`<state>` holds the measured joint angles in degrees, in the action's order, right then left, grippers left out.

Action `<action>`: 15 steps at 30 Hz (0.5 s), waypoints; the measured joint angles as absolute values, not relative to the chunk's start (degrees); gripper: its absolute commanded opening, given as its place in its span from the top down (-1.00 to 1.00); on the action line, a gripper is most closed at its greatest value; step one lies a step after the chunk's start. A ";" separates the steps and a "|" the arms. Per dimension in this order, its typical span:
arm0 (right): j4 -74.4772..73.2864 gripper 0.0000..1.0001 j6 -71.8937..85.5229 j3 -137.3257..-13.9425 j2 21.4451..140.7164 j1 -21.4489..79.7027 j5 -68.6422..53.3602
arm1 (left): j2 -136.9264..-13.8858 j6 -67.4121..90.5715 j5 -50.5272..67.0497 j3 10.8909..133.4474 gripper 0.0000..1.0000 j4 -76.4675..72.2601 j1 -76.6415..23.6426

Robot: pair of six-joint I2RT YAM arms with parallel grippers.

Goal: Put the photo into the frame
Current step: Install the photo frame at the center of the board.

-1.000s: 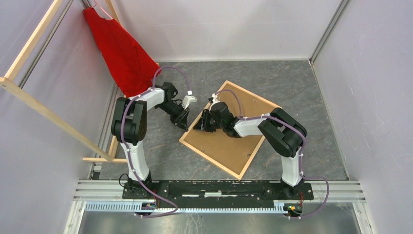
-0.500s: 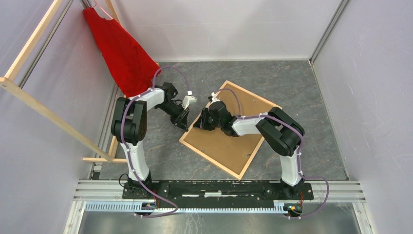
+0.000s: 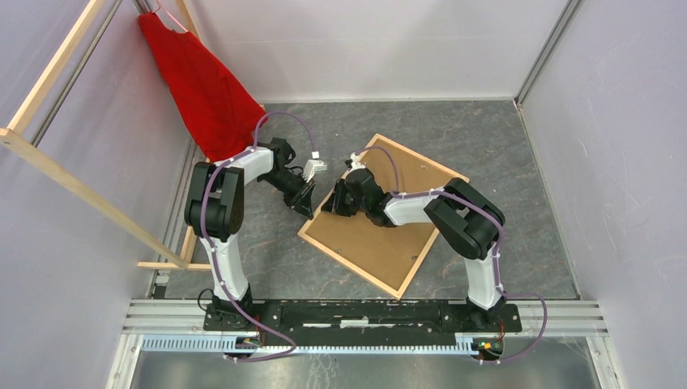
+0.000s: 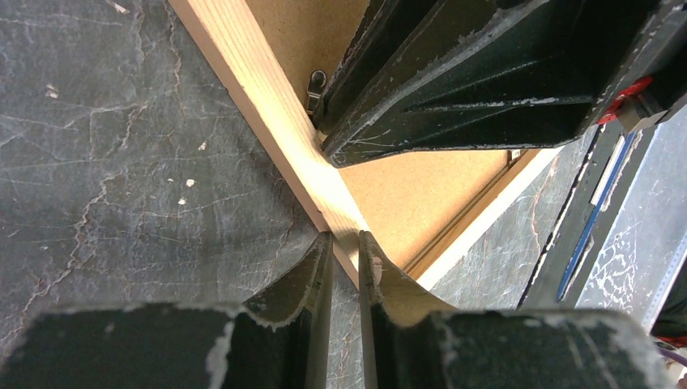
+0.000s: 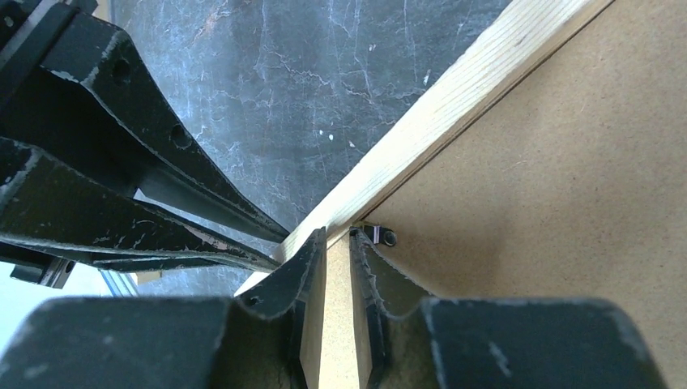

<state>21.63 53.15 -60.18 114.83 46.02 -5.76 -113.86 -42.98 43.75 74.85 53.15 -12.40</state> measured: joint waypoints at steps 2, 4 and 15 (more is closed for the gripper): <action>21.45 0.51 52.88 -60.29 114.83 46.02 -5.78 | -113.86 -43.00 43.75 74.81 0.56 53.10 -12.40; 21.52 0.36 52.64 -60.29 114.83 45.95 -6.02 | -113.86 -43.00 43.72 74.67 0.56 52.95 -12.40; 18.61 -0.89 50.48 -39.00 88.60 29.26 -9.82 | -113.27 -43.00 43.99 73.54 0.58 52.12 -12.43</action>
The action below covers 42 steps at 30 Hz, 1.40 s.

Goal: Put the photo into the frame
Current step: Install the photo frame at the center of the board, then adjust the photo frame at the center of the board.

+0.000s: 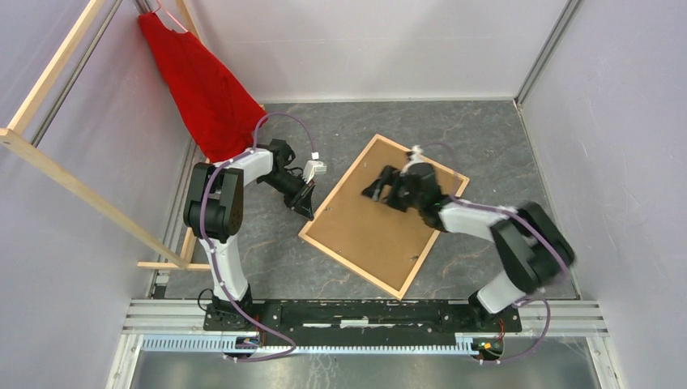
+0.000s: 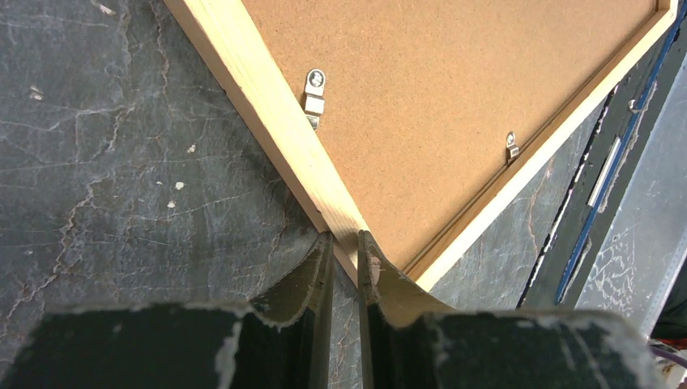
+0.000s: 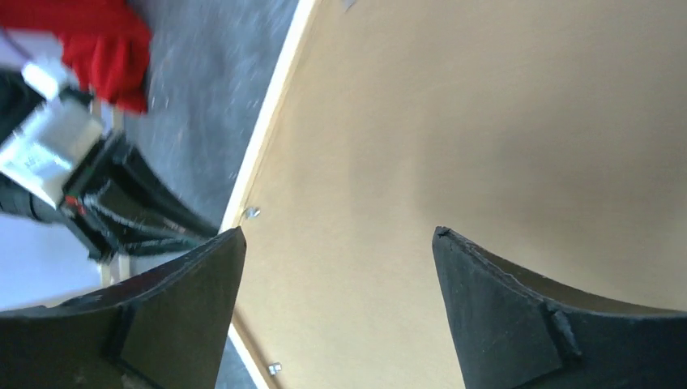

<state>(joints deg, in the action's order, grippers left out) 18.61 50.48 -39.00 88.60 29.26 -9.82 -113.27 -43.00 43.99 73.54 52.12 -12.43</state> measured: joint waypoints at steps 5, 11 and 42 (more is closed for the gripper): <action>9.41 -0.95 46.22 -32.49 71.85 17.98 -2.20 | -113.19 -43.00 44.07 73.32 0.59 51.90 -12.40; -1.32 -0.96 42.09 -25.17 60.73 8.73 5.50 | -112.57 -43.00 44.16 72.49 0.60 51.03 -12.38; 3.33 -0.80 35.68 -57.04 101.97 10.35 -3.42 | -110.93 -43.79 47.64 64.95 0.46 56.18 -24.29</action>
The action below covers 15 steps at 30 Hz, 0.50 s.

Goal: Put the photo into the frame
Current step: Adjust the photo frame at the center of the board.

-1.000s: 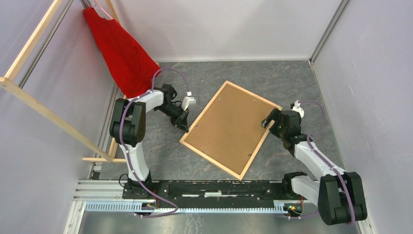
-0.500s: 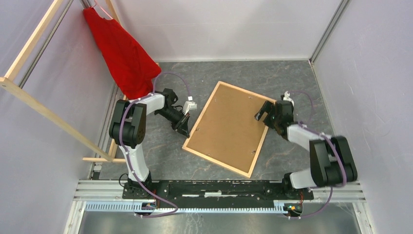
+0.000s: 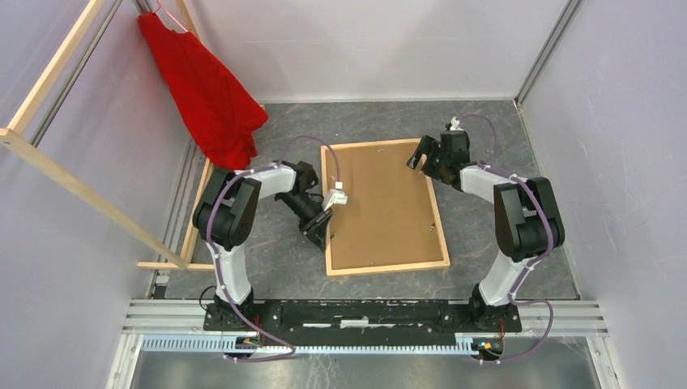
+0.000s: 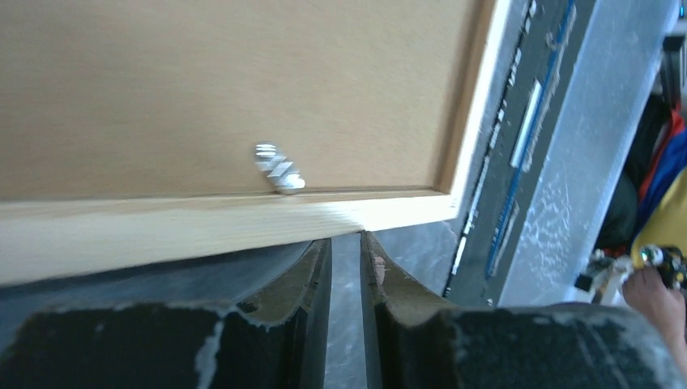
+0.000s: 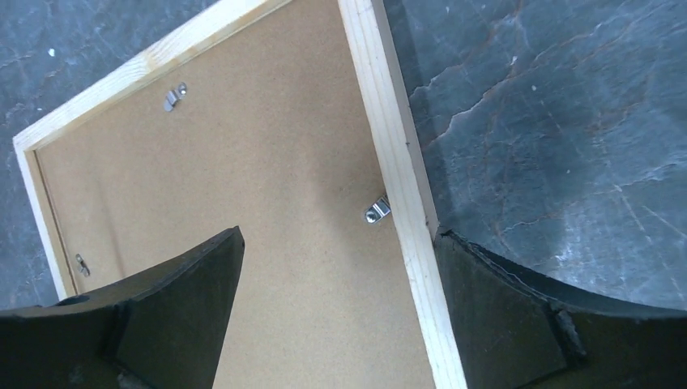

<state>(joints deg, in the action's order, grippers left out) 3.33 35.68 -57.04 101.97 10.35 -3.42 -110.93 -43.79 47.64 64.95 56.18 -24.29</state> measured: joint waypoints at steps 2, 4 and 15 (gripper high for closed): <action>3.25 -0.66 35.73 -56.86 100.49 10.41 -2.63 | -111.79 -43.40 48.38 66.78 0.46 55.20 -22.11; 4.19 -0.51 36.16 -54.46 96.77 10.57 -1.65 | -112.16 -42.63 48.99 67.77 0.46 53.34 -19.90; 13.13 -0.23 46.96 -30.59 75.68 27.44 -1.02 | -114.93 -39.81 53.69 67.90 0.31 50.65 -15.92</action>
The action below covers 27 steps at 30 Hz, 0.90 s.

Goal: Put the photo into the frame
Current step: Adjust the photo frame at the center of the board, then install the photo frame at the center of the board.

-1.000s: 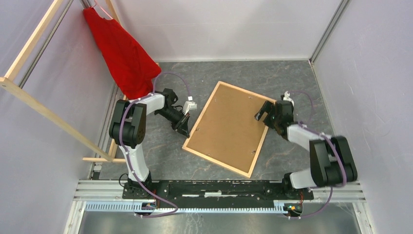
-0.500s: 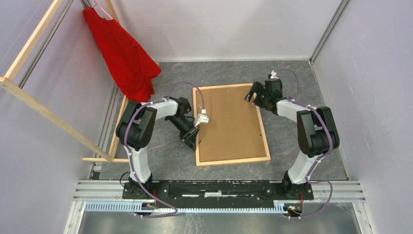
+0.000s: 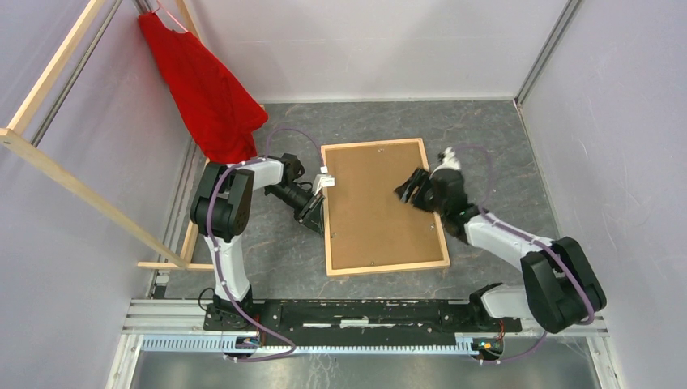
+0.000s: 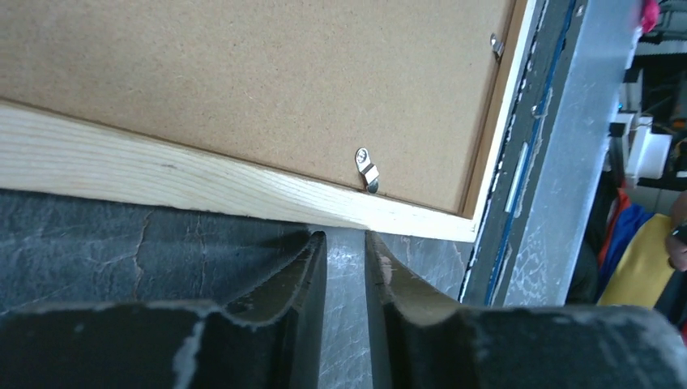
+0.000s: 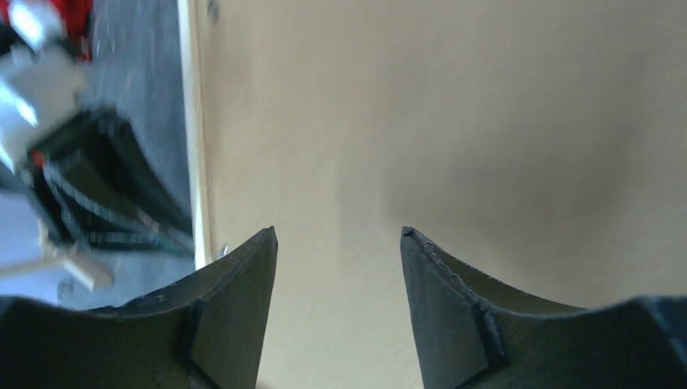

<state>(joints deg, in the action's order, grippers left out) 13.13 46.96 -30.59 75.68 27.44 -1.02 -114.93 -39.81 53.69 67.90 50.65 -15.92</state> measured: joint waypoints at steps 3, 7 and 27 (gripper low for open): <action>15.86 -0.06 51.42 -28.08 77.45 35.27 -1.74 | -115.42 -39.07 55.72 68.23 0.25 50.81 -15.46; 21.43 0.44 56.58 -27.79 80.71 42.06 -1.21 | -115.74 -38.52 57.08 69.38 0.27 50.92 -15.33; 30.79 0.74 67.72 -34.13 97.76 51.70 -2.50 | -117.93 -32.75 56.66 70.32 0.45 49.28 -15.25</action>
<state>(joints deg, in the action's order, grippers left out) 30.79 67.72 -34.13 97.76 51.70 -2.50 -117.93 -32.75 56.66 70.32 49.28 -15.25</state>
